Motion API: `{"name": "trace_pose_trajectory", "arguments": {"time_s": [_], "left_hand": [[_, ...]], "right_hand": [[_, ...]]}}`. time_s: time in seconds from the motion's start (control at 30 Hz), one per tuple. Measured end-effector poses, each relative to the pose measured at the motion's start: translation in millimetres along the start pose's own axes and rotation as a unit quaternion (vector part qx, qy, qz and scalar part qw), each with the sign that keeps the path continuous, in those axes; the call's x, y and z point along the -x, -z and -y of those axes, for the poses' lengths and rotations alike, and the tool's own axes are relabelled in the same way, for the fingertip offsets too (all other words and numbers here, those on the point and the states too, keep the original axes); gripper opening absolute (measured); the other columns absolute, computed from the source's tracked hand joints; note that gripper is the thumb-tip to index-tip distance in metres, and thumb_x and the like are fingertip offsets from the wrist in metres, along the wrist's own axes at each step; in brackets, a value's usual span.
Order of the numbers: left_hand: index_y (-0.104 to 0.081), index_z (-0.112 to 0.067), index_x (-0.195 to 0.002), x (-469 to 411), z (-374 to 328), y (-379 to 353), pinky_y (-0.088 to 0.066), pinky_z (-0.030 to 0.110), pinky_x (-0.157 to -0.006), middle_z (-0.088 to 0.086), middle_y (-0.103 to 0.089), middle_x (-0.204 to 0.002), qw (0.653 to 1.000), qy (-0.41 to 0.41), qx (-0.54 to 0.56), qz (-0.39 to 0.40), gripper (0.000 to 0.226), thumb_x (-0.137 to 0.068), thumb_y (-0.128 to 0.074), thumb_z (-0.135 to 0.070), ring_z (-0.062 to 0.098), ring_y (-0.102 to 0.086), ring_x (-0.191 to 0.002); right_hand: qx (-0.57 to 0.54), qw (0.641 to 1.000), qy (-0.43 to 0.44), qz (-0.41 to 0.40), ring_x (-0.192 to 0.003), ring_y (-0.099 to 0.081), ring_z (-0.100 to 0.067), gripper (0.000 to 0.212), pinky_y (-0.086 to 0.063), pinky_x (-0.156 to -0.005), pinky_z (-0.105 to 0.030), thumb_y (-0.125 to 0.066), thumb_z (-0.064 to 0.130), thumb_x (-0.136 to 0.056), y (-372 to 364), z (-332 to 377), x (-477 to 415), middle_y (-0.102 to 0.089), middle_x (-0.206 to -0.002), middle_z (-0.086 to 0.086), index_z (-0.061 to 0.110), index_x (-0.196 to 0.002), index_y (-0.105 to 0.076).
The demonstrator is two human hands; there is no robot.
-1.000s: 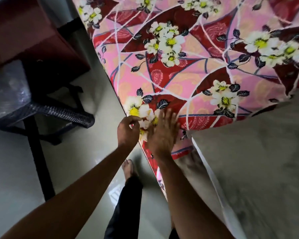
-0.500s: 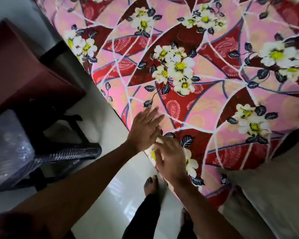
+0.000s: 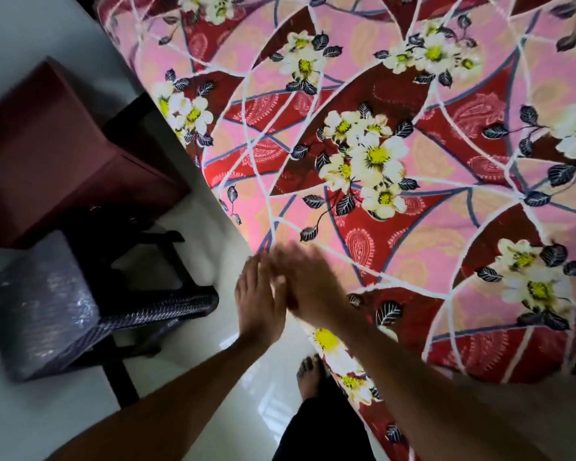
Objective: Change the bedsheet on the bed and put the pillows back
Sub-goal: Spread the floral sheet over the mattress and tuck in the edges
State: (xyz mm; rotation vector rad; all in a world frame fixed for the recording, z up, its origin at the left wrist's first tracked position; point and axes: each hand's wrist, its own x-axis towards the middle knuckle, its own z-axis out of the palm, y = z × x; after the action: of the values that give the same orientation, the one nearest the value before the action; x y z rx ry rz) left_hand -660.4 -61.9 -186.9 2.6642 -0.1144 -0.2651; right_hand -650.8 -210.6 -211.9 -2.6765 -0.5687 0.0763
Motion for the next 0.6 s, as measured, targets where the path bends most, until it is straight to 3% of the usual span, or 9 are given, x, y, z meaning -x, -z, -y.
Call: {"name": "trace_pose_trajectory", "arguments": {"time_s": [0.1,0.17,0.27,0.4,0.5,0.6], "left_hand": [[-0.037,-0.007,-0.15,-61,-16,20,-0.031,0.052,-0.115,0.015,-0.037,-0.154,0.999,-0.01,0.003,-0.045,0.065,-0.102,-0.025,-0.049,0.034,-0.031,-0.144],[-0.039,-0.009,-0.15,-102,-27,26,-0.028,0.051,-0.118,0.014,-0.035,-0.157,0.997,-0.067,-0.027,-0.018,0.064,-0.102,-0.026,-0.05,0.032,-0.026,-0.148],[-0.039,-0.013,-0.151,-158,-41,23,-0.028,0.05,-0.117,0.009,-0.031,-0.161,0.986,-0.152,-0.069,0.02,0.062,-0.102,-0.028,-0.049,0.029,-0.021,-0.151],[-0.037,-0.016,-0.153,-218,-66,8,-0.024,0.048,-0.119,0.009,-0.027,-0.163,0.956,-0.263,-0.124,0.037,0.058,-0.103,-0.039,-0.045,0.028,-0.017,-0.153],[-0.032,-0.016,-0.155,-247,-87,-10,-0.017,0.05,-0.121,0.008,-0.023,-0.164,0.949,-0.285,-0.13,0.042,0.057,-0.104,-0.036,-0.04,0.027,-0.012,-0.154],[-0.026,-0.012,-0.157,-273,-101,-23,-0.015,0.052,-0.122,0.007,-0.019,-0.166,0.938,-0.314,-0.136,0.055,0.059,-0.103,-0.036,-0.033,0.026,-0.009,-0.154]], "right_hand": [[-0.103,0.993,0.055,0.001,-0.144,-0.038,-0.029,0.041,-0.032,-0.115,-0.053,-0.055,0.021,-0.087,-7,9,9,-0.05,-0.15,-0.004,0.019,-0.127,-0.065],[-0.161,0.984,0.007,-0.075,-0.134,-0.05,-0.028,0.03,-0.04,-0.109,-0.048,-0.055,0.014,-0.087,3,-7,4,-0.06,-0.14,-0.005,0.015,-0.112,-0.072],[-0.169,0.957,-0.113,-0.205,-0.115,-0.061,-0.024,0.026,-0.049,-0.098,-0.043,-0.06,0.008,-0.085,36,-50,-18,-0.07,-0.123,-0.006,0.013,-0.106,-0.075],[-0.13,0.928,-0.235,-0.258,-0.104,-0.061,-0.03,0.028,-0.05,-0.089,-0.041,-0.061,0.007,-0.085,67,-118,-53,-0.071,-0.116,-0.009,0.011,-0.109,-0.075],[-0.109,0.922,-0.268,-0.258,-0.118,-0.058,-0.03,0.032,-0.048,-0.1,-0.04,-0.055,0.014,-0.093,81,-144,-86,-0.066,-0.129,-0.009,0.012,-0.121,-0.07],[-0.072,0.929,-0.267,-0.247,-0.136,-0.047,-0.033,0.04,-0.033,-0.117,-0.04,-0.049,0.027,-0.101,86,-157,-124,-0.056,-0.144,-0.014,0.009,-0.135,-0.061]]}}
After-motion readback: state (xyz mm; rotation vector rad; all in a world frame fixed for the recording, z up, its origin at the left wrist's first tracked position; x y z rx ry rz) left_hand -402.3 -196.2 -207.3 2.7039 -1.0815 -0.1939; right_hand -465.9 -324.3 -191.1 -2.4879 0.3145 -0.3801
